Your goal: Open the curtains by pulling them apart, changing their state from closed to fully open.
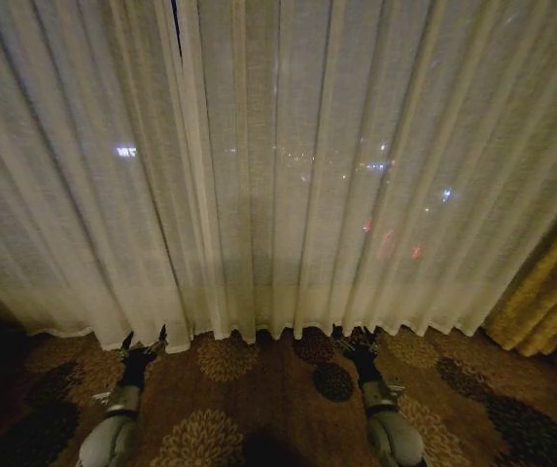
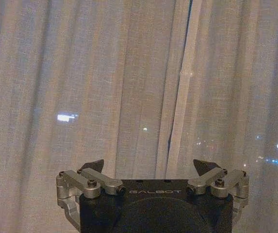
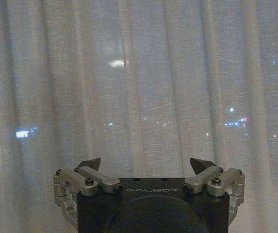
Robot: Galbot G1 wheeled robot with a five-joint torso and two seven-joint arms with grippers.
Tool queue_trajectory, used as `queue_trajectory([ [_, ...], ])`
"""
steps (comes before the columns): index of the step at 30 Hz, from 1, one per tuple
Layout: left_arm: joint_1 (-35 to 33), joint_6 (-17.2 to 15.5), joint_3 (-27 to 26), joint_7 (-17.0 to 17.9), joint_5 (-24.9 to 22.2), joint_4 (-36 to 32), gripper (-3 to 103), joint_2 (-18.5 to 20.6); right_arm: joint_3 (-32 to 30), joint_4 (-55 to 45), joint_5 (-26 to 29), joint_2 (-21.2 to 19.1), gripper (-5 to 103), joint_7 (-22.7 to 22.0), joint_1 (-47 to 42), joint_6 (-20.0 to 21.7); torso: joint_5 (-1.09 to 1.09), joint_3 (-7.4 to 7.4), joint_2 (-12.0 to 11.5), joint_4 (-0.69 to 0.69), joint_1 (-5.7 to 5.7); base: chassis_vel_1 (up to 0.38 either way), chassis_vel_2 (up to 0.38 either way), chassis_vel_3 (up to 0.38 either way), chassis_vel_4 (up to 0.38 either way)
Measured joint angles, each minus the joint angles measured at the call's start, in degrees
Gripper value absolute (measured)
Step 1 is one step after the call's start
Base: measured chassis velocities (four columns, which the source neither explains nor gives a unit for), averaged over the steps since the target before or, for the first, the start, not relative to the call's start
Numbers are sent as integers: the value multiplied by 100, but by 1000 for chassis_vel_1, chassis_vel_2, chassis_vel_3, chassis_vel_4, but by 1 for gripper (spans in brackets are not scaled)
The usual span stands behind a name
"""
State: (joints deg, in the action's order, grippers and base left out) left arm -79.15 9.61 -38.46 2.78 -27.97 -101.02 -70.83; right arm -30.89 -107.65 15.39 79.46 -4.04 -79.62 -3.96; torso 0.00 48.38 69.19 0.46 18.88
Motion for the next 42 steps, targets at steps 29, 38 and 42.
queue_trajectory([
  [29, 0, 0, 0, 0, 0, 0, 100, 0, 19, 113, -44, -32, 100, 140, -24, -144, -1, -1, 0, 0, -1, -42, 39, 41, -37],
  [38, 0, 0, 0, 0, 0, 0, 100, 0, 39, 124, -23, -17, 100, 183, -10, -164, 0, 1, -2, 0, 3, -280, 268, 290, -270],
  [42, 0, 0, 0, 0, 0, 0, 100, 0, 45, 127, -21, -17, 100, 210, -8, -174, 1, 2, -3, 0, 5, -345, 325, 359, -339],
])
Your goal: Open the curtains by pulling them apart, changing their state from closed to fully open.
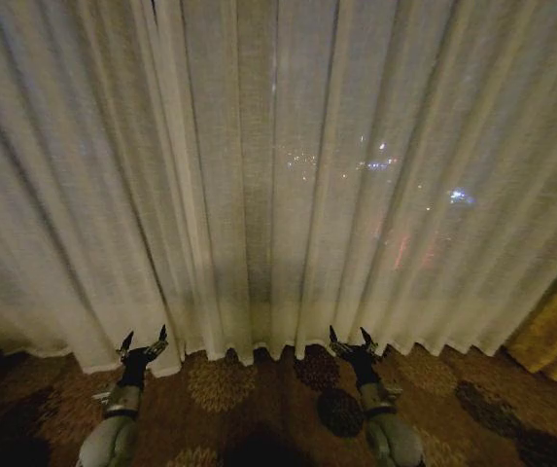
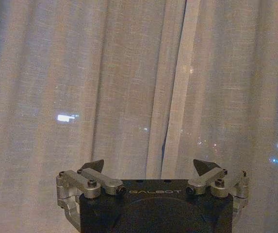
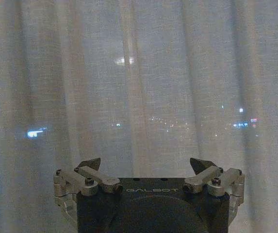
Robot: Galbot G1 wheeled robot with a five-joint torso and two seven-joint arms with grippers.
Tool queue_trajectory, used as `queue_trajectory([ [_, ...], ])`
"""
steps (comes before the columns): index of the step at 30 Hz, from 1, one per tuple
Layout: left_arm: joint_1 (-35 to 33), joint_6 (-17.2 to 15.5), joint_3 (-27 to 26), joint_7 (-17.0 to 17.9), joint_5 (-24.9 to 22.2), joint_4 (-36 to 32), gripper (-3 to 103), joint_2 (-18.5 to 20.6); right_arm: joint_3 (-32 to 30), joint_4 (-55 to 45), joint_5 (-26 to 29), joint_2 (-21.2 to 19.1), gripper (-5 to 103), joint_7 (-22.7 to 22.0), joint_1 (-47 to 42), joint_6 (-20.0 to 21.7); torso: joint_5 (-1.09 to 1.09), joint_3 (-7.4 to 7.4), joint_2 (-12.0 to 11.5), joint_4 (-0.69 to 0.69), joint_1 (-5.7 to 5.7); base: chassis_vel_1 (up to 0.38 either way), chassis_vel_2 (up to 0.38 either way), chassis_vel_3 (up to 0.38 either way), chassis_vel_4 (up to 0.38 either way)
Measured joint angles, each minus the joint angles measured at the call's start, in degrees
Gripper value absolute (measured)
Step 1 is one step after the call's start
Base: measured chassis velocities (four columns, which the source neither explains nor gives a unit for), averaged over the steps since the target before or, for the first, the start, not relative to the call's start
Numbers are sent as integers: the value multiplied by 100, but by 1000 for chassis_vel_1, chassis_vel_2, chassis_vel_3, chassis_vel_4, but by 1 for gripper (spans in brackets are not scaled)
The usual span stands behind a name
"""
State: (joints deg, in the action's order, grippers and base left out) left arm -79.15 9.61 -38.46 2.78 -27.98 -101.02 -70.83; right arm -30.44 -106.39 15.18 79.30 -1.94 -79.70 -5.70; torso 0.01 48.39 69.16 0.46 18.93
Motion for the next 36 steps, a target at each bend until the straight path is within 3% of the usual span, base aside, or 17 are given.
queue_trajectory([
  [13, 1, 1, -1, 0, 0, 0, 100, 1, 27, 16, 104, 11, 100, 95, 5, -85, -5, -1, 1, -1, -2, -286, 322, 296, -328],
  [36, -1, 0, 0, 0, 0, 0, 100, 0, 11, 221, 71, -8, 100, 98, 164, -84, -1, -1, 2, 0, -5, -53, 41, 62, -36],
])
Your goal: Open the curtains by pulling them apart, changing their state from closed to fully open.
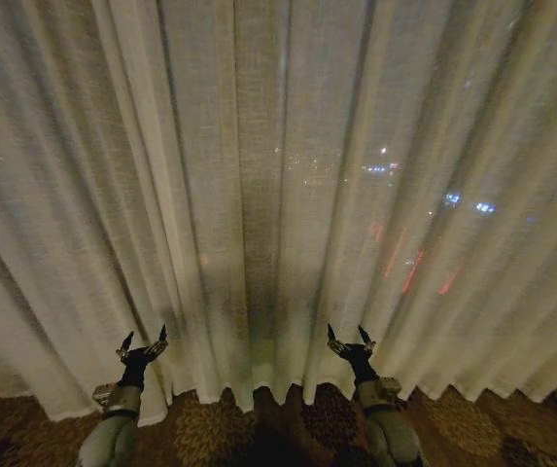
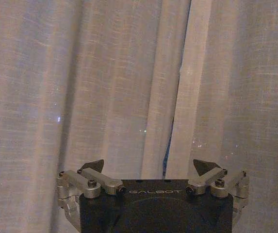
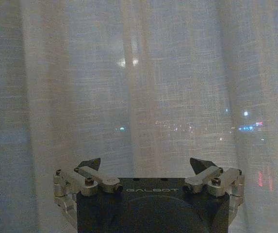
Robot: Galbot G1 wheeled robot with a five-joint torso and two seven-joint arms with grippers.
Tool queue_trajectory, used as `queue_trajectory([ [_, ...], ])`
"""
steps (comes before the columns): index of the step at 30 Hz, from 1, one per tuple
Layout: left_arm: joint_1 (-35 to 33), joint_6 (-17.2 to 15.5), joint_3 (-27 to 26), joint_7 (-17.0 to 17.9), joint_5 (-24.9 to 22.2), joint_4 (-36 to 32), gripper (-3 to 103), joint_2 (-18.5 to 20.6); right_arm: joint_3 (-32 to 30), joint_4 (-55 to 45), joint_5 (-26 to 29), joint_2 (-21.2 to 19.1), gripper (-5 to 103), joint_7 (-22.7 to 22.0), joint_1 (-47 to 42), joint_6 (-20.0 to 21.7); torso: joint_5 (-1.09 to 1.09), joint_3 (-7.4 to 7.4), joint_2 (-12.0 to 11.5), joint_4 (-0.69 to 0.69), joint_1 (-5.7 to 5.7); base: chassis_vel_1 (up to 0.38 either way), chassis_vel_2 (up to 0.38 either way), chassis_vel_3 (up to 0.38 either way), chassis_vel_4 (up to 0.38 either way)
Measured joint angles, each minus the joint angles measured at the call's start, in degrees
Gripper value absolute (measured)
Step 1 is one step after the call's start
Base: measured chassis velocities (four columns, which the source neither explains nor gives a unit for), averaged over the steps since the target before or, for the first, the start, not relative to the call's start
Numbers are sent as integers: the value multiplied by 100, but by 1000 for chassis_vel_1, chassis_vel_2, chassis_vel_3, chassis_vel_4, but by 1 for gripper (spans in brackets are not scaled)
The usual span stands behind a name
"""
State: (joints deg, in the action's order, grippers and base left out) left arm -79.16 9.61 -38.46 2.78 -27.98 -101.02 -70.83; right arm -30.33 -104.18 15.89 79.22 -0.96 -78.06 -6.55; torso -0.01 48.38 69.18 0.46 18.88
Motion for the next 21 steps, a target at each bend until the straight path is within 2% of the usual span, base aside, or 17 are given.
queue_trajectory([
  [10, 2, 0, 0, 0, 0, 0, 100, 0, 49, 51, 57, 66, 100, -48, 50, -65, -1, 1, -1, 1, 3, -221, 180, 213, -206],
  [13, 3, 0, 0, 0, 0, 0, 100, 0, 60, 70, 58, 69, 100, -50, 69, -87, 1, 2, -3, 0, 7, -121, 158, 146, -180],
  [21, 1, 0, 0, 0, 0, 0, 100, 0, 82, 98, -68, 39, 100, -133, 189, -94, 0, -3, 2, 0, -6, -7, 32, 30, -27],
])
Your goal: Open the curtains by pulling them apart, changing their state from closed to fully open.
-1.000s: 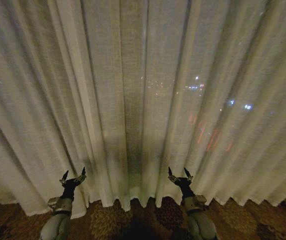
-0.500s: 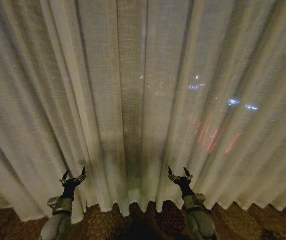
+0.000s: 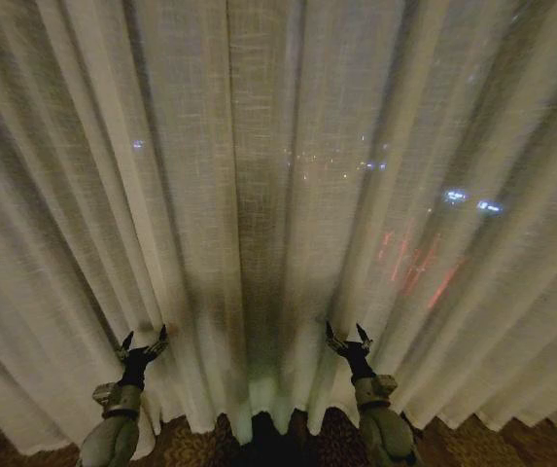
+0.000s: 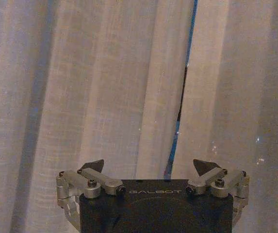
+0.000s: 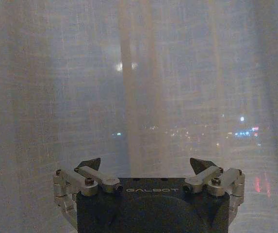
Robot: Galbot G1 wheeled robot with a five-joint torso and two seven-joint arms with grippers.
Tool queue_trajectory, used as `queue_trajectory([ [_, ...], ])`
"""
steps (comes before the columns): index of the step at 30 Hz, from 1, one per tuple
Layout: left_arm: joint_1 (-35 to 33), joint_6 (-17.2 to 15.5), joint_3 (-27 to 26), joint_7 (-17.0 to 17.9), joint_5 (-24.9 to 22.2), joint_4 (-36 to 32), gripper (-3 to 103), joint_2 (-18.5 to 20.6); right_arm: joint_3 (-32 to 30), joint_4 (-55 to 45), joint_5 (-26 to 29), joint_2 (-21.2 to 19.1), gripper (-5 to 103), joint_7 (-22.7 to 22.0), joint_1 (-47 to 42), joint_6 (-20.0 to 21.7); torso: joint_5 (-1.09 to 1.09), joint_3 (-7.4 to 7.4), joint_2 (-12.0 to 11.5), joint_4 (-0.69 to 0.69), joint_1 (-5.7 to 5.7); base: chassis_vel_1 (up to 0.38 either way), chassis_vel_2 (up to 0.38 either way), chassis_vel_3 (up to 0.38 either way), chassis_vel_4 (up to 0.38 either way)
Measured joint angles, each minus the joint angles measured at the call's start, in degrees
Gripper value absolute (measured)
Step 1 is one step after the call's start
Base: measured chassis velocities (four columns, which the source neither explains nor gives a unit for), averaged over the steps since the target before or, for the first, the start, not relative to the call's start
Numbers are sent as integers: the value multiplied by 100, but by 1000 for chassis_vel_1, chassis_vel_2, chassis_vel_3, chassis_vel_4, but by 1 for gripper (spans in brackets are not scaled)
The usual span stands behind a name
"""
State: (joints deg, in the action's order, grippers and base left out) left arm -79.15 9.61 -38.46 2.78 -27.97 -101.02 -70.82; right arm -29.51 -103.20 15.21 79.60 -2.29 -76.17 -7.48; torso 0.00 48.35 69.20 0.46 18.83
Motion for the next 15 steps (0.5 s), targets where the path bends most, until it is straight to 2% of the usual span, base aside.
queue_trajectory([
  [7, -1, 0, 0, 0, 0, 0, 100, 0, 77, 247, -234, -167, 100, -120, 345, 147, 1, 1, 1, 0, 1, 17, -44, -20, 43],
  [15, 0, 0, 0, 0, 0, 1, 100, 0, 205, 856, -148, -291, 100, -190, 997, 167, -1, 4, -4, -1, 8, 0, 0, 0, 0],
])
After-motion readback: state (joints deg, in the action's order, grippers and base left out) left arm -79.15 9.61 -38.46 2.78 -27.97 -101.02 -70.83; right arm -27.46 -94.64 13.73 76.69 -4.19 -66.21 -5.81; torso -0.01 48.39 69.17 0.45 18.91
